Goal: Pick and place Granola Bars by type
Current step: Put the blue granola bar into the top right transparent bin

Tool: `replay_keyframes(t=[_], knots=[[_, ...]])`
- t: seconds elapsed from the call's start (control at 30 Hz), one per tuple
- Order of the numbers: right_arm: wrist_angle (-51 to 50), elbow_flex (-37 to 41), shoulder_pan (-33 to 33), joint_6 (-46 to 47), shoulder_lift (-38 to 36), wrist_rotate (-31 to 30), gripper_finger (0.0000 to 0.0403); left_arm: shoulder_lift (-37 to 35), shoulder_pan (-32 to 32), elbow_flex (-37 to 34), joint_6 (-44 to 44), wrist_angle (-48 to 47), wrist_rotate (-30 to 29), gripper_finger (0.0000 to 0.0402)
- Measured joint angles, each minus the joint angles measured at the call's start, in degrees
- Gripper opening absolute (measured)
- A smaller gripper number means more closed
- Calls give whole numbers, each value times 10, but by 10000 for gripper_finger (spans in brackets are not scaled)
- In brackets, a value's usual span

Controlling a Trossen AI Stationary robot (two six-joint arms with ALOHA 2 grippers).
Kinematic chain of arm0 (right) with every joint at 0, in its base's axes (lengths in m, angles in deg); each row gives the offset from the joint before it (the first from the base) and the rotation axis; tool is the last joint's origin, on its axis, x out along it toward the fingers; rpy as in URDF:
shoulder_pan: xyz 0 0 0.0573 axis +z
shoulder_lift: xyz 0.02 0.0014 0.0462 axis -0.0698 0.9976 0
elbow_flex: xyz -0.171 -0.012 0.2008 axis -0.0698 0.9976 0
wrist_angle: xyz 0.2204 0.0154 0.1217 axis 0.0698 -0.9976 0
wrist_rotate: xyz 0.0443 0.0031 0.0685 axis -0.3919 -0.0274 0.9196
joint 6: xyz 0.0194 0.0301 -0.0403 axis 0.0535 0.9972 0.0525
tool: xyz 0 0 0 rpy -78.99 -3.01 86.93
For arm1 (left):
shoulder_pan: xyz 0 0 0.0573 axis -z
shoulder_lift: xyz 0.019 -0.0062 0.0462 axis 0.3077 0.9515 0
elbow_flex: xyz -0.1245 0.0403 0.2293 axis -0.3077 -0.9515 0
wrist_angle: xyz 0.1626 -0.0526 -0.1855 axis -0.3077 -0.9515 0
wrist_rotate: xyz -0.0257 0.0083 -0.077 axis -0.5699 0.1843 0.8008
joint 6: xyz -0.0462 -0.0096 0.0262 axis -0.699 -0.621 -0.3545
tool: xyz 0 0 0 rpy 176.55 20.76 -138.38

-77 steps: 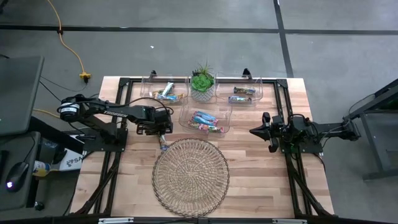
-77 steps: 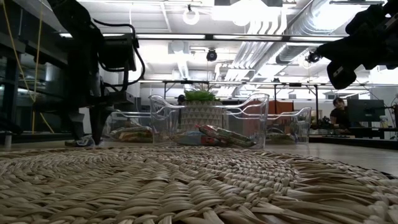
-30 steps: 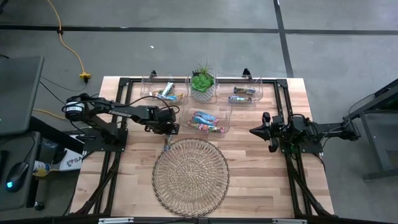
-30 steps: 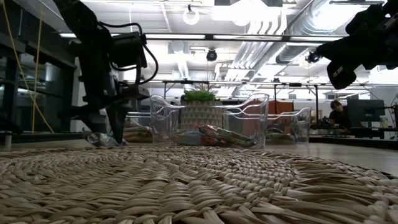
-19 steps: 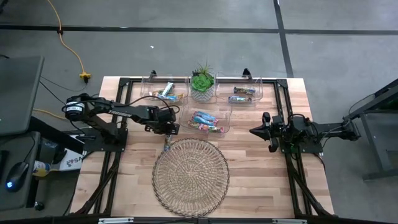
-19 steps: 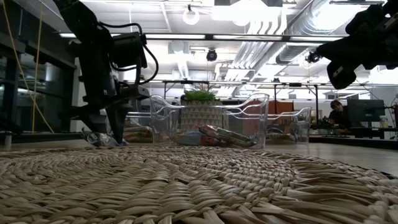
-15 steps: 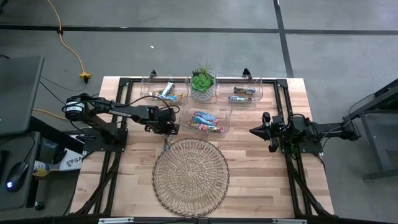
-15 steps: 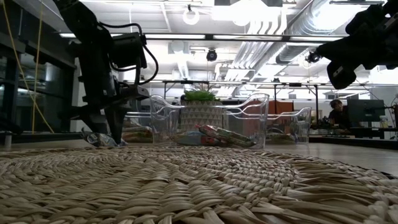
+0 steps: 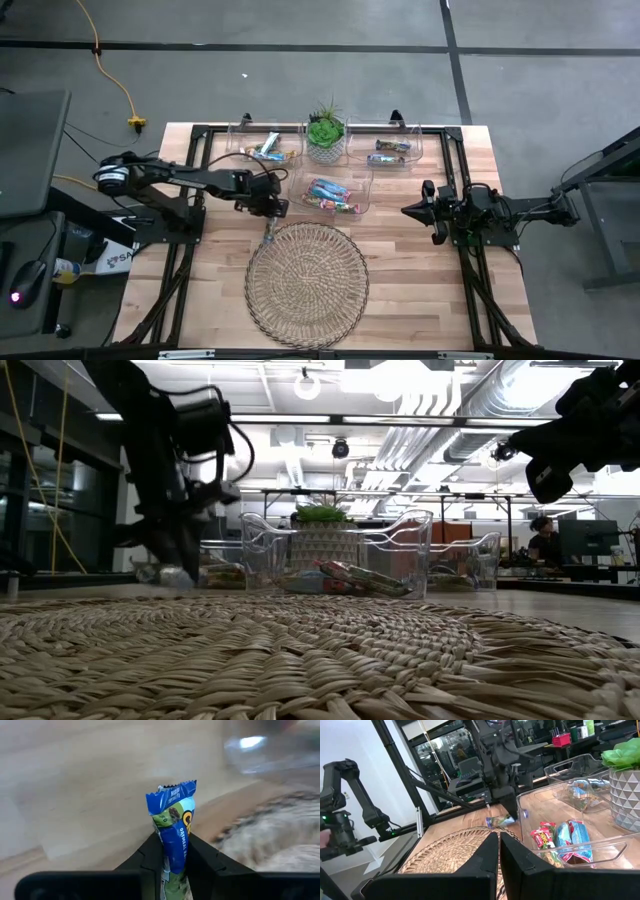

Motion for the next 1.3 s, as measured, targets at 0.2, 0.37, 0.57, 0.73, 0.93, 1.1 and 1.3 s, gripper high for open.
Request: replay_keyframes(t=[0.2, 0.37, 0.57, 0.73, 0.93, 1.1, 1.3], knots=[[0, 0, 0, 0, 0, 0, 0, -63, 0, 0, 35, 2, -6, 58], [0, 0, 0, 0, 0, 0, 0, -123, 0, 1, 87, 64, 10, 57], [0, 0, 0, 0, 0, 0, 0, -178, 0, 3, 150, 228, 15, 57], [0, 0, 0, 0, 0, 0, 0, -197, 0, 3, 179, 343, 23, 57], [0, 0, 0, 0, 0, 0, 0, -197, 0, 13, 188, 377, 18, 57], [0, 0, 0, 0, 0, 0, 0, -178, 0, 75, 265, 378, 16, 57], [0, 0, 0, 0, 0, 0, 0, -116, -1, 218, 415, 313, 15, 57]])
